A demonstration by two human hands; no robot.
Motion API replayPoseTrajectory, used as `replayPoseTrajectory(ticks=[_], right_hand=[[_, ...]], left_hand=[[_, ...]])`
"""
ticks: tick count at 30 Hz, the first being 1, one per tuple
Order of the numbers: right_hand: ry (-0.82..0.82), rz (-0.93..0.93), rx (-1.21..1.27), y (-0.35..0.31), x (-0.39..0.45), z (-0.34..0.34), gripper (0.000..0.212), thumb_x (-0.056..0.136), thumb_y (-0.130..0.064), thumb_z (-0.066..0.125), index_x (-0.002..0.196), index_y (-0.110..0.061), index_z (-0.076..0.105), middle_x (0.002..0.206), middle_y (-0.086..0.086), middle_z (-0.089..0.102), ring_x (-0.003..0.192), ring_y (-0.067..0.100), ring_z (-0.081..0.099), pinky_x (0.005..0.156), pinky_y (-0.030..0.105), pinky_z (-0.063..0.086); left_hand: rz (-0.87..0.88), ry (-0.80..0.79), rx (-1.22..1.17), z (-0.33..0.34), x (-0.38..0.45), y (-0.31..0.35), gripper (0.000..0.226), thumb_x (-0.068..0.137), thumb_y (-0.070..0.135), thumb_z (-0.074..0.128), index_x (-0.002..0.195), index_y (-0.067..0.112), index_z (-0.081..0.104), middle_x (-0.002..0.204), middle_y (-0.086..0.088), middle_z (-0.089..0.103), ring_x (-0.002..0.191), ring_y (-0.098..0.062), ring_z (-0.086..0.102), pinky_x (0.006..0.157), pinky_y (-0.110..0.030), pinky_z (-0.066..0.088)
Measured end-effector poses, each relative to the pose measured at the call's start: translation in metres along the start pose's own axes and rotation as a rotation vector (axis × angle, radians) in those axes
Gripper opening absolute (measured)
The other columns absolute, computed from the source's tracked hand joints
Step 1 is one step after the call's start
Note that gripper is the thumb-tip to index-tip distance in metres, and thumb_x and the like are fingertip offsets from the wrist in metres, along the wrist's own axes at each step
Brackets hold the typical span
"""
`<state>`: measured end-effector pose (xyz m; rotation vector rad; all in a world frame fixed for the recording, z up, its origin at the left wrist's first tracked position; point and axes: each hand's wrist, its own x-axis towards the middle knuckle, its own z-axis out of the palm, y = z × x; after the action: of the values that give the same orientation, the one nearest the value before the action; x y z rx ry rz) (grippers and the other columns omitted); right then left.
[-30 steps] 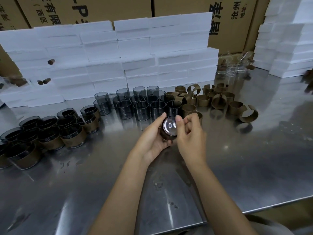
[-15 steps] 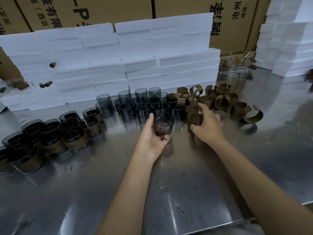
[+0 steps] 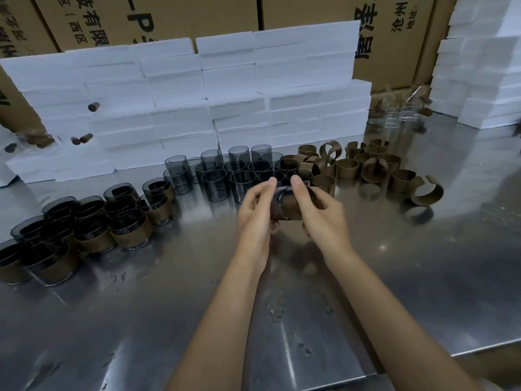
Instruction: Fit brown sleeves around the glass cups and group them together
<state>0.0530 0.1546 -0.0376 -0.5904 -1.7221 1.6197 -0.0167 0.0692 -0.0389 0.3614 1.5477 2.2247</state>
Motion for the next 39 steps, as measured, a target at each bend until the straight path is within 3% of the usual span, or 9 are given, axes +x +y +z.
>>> replayPoseTrajectory(ticks=[4,7,13,17,20,24,33,36,39], right_hand=[[0.042,-0.006,0.064,0.003,-0.004,0.006,0.043,0.087,-0.068,0.059,0.075,-0.03,0.075,0.053,-0.018,0.061,0.047,-0.005,0.054,0.049,0.01,0.038],[0.056,-0.034,0.072,0.004,-0.004,0.006,0.046,0.09,-0.065,0.058,0.068,-0.027,0.071,0.05,-0.017,0.058,0.046,-0.003,0.052,0.047,0.01,0.037],[0.056,-0.061,0.072,0.011,-0.004,0.004,0.04,0.092,-0.063,0.058,0.07,-0.032,0.072,0.055,-0.02,0.063,0.055,-0.006,0.059,0.053,0.008,0.041],[0.024,0.008,0.063,0.011,-0.004,0.001,0.057,0.078,-0.085,0.056,0.094,-0.034,0.076,0.088,-0.019,0.075,0.085,-0.008,0.067,0.073,0.014,0.047],[-0.127,0.122,0.055,0.009,-0.003,-0.007,0.068,0.068,-0.095,0.047,0.108,-0.047,0.074,0.098,-0.029,0.074,0.091,-0.015,0.066,0.085,0.022,0.05],[-0.173,0.162,0.084,0.009,-0.002,-0.01,0.084,0.068,-0.094,0.046,0.124,-0.037,0.072,0.119,-0.011,0.075,0.113,0.004,0.068,0.107,0.039,0.051],[0.016,0.126,0.155,0.007,-0.01,-0.009,0.097,0.059,-0.102,0.045,0.101,-0.022,0.077,0.094,0.002,0.079,0.095,0.024,0.076,0.089,0.057,0.06],[0.03,0.136,0.155,0.008,-0.01,-0.009,0.086,0.071,-0.096,0.048,0.099,-0.02,0.076,0.093,-0.002,0.079,0.092,0.015,0.075,0.092,0.05,0.06],[0.014,0.127,0.138,0.01,-0.01,-0.009,0.069,0.082,-0.086,0.047,0.1,-0.026,0.078,0.094,-0.008,0.079,0.091,0.006,0.074,0.094,0.041,0.059]], left_hand=[[0.062,-0.066,0.076,0.0,-0.007,0.002,0.062,0.061,0.062,0.084,0.112,0.03,0.071,0.109,0.002,0.071,0.095,-0.013,0.069,0.076,-0.03,0.049],[0.069,-0.09,0.139,0.001,-0.006,0.002,0.076,0.05,0.059,0.089,0.117,0.033,0.066,0.114,0.003,0.068,0.1,-0.013,0.068,0.072,-0.025,0.05],[0.01,-0.071,0.07,0.002,-0.005,0.0,0.063,0.061,0.039,0.092,0.117,0.027,0.067,0.109,0.005,0.068,0.087,-0.008,0.071,0.063,-0.02,0.05],[-0.063,-0.126,0.029,0.002,-0.008,0.003,0.06,0.066,0.037,0.088,0.12,0.021,0.068,0.118,-0.007,0.068,0.086,-0.014,0.069,0.062,-0.025,0.047],[-0.083,-0.191,0.025,0.004,-0.011,0.004,0.062,0.067,0.036,0.087,0.123,0.016,0.069,0.124,-0.018,0.066,0.091,-0.018,0.068,0.064,-0.028,0.051],[-0.09,-0.24,0.007,0.004,-0.012,0.003,0.073,0.057,0.039,0.089,0.123,0.013,0.069,0.13,-0.025,0.065,0.101,-0.026,0.069,0.073,-0.036,0.058],[-0.135,-0.341,-0.086,0.005,-0.012,-0.002,0.054,0.064,0.035,0.083,0.111,0.012,0.069,0.093,-0.009,0.072,0.081,-0.019,0.068,0.062,-0.028,0.053],[-0.128,-0.36,-0.076,0.003,-0.012,-0.002,0.052,0.064,0.034,0.082,0.11,0.012,0.07,0.094,-0.009,0.073,0.085,-0.019,0.071,0.066,-0.03,0.058],[-0.111,-0.331,-0.023,0.004,-0.013,0.001,0.07,0.061,0.036,0.082,0.124,0.008,0.068,0.1,-0.01,0.073,0.09,-0.02,0.07,0.069,-0.03,0.058]])
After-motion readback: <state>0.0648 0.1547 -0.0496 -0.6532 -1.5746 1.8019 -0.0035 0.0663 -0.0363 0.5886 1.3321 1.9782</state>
